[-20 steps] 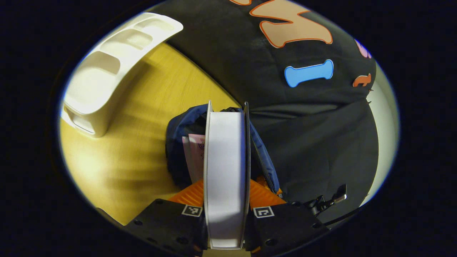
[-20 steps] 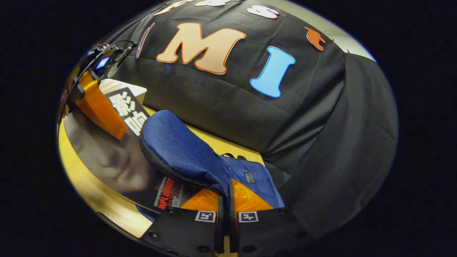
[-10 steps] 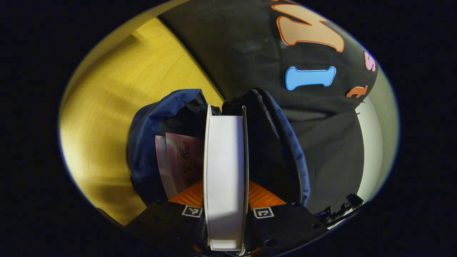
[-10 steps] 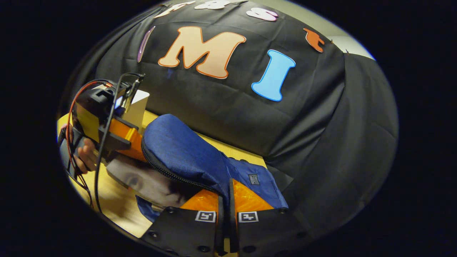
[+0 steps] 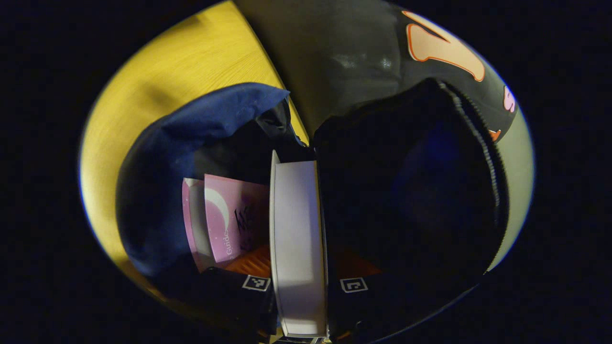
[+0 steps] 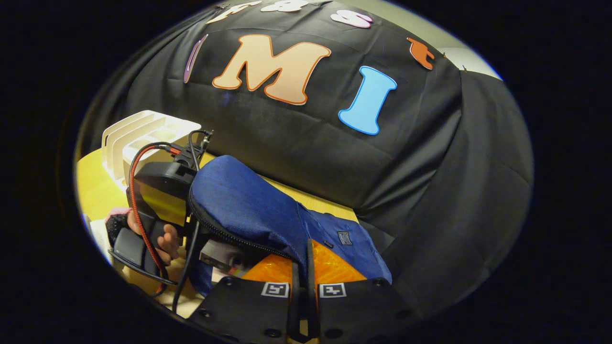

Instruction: Open the schoolbag, grab two books from the bookshelf and put them into the schoolbag.

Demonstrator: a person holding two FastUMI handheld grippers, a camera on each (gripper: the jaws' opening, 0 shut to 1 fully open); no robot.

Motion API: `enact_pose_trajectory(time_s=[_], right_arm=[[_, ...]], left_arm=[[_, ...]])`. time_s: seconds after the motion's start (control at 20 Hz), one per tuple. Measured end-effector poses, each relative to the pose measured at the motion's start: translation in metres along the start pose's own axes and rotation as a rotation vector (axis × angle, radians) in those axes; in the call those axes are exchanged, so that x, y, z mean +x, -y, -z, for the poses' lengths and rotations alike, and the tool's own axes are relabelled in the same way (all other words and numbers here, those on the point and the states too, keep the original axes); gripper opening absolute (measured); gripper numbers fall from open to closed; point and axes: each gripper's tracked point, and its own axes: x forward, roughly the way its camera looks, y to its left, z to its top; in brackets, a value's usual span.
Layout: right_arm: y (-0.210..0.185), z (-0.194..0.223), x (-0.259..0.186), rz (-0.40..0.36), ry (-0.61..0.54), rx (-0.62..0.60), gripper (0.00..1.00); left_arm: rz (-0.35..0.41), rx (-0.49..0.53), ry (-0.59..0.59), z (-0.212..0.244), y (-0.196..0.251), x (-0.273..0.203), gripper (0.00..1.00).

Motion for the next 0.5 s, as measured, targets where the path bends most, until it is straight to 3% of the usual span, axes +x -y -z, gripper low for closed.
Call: enact_pose_trajectory(time_s=[0.05, 0.15, 0.25, 0.3, 0.45, 0.5], right_arm=[[0.000, 0.001, 0.001, 0.002, -0.003, 0.002, 0.12], [0.000, 0.003, 0.001, 0.002, -0.011, 0.017, 0.09], [0.000, 0.005, 0.002, 0.000, -0.022, 0.038, 0.06], [0.000, 0.007, 0.002, -0.002, -0.028, 0.050, 0.09], [0.001, 0.012, 0.002, -0.008, -0.046, 0.102, 0.09], [0.001, 0.013, 0.001, -0.010, -0.054, 0.128, 0.09]], left_arm=[[-0.001, 0.005, -0.001, 0.001, -0.001, 0.000, 0.39], [-0.020, 0.015, 0.002, -0.001, 0.002, 0.001, 0.40], [-0.085, 0.055, 0.011, -0.002, -0.003, -0.006, 0.45], [-0.103, 0.080, 0.014, -0.002, -0.002, -0.011, 0.47], [-0.161, 0.129, 0.011, 0.001, 0.002, -0.035, 0.65], [-0.192, 0.153, 0.014, 0.002, 0.000, -0.046, 0.77]])
